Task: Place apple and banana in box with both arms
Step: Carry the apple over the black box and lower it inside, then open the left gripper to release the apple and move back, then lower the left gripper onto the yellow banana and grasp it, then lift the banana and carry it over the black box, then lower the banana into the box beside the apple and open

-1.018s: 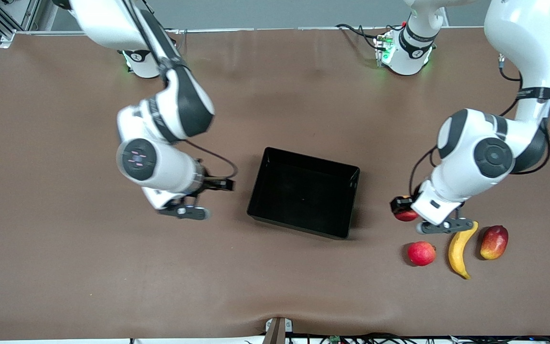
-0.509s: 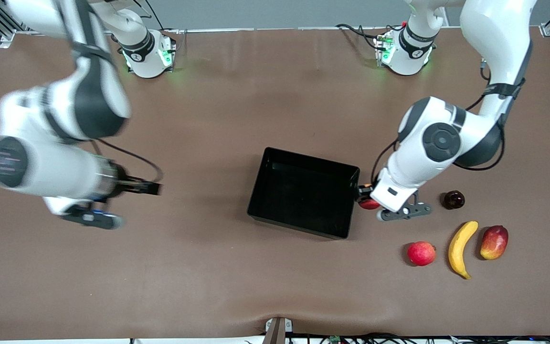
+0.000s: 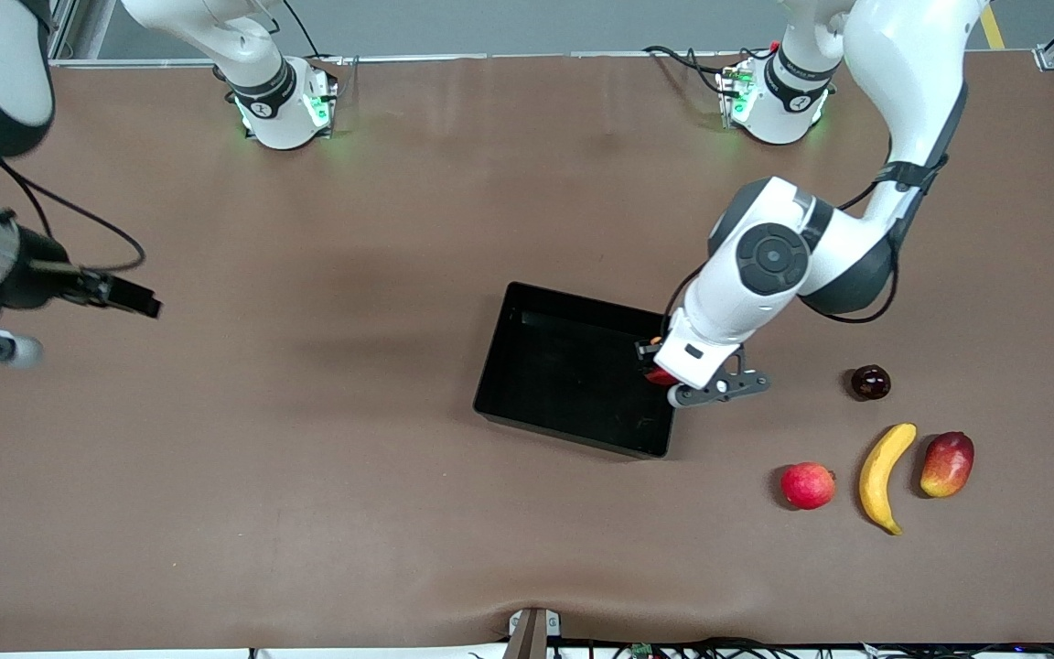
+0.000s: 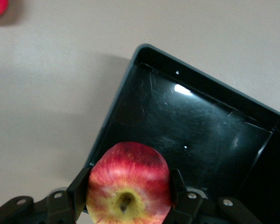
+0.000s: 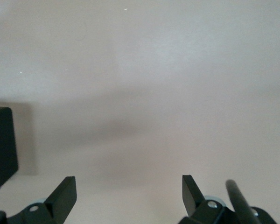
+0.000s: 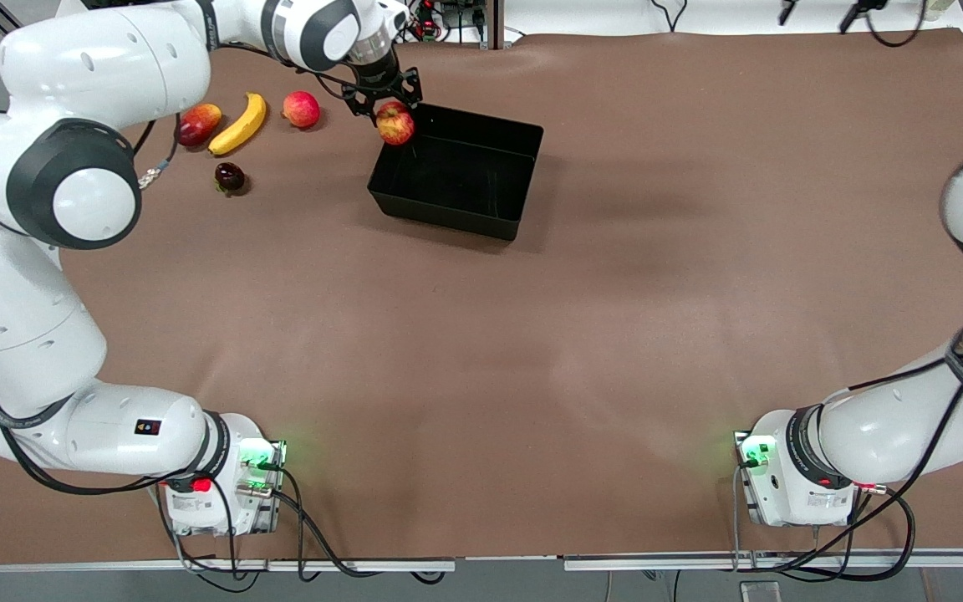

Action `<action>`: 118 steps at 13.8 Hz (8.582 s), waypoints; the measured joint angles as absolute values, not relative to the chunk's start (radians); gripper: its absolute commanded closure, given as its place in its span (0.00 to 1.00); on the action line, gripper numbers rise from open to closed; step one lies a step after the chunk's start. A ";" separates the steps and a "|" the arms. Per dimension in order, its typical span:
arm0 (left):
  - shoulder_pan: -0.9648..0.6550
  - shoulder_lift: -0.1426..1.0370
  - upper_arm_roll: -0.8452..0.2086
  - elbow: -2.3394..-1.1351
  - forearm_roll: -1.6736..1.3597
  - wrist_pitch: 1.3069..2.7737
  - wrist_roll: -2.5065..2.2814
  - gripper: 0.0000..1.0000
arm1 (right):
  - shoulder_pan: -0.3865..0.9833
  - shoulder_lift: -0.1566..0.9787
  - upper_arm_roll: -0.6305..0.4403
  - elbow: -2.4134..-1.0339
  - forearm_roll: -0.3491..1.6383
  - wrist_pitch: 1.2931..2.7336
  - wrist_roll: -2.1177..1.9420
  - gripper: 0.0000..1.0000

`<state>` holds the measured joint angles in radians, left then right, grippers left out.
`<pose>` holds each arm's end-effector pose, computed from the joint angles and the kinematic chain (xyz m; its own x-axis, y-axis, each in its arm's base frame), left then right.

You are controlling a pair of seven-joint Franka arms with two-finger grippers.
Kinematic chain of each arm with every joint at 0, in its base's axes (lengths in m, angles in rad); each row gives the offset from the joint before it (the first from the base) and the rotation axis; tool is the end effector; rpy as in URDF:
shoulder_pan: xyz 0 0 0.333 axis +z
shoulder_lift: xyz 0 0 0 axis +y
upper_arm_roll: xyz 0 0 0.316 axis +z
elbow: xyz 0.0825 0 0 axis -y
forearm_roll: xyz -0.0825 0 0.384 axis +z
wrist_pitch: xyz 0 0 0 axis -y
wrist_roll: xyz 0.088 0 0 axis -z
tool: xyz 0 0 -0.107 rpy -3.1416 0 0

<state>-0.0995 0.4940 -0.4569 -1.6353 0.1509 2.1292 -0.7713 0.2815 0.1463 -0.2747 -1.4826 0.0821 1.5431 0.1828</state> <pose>0.5998 -0.3196 0.3598 0.9818 0.1892 -0.0161 0.1899 -0.9773 0.0944 0.5928 0.0245 0.5825 0.9811 -0.1731 -0.0866 -0.1760 -0.9840 -0.0271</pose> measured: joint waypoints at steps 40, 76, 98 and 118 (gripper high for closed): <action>-0.041 0.546 -0.450 -1.488 0.348 1.983 -0.595 0.00 | -0.045 -0.022 -0.067 -1.511 0.020 1.476 -0.175 0.00; 0.362 0.753 -0.397 -1.475 0.361 2.257 0.531 1.00 | -0.057 -0.022 -0.065 -1.511 0.019 1.470 -0.133 0.00; -0.190 0.635 -0.672 -1.519 0.435 2.064 -0.615 1.00 | -0.058 -0.022 -0.065 -1.512 0.019 1.469 -0.130 0.00; -0.422 0.848 -0.420 -1.471 0.518 2.355 -0.688 1.00 | -0.059 -0.021 -0.066 -1.512 0.019 1.468 -0.130 0.00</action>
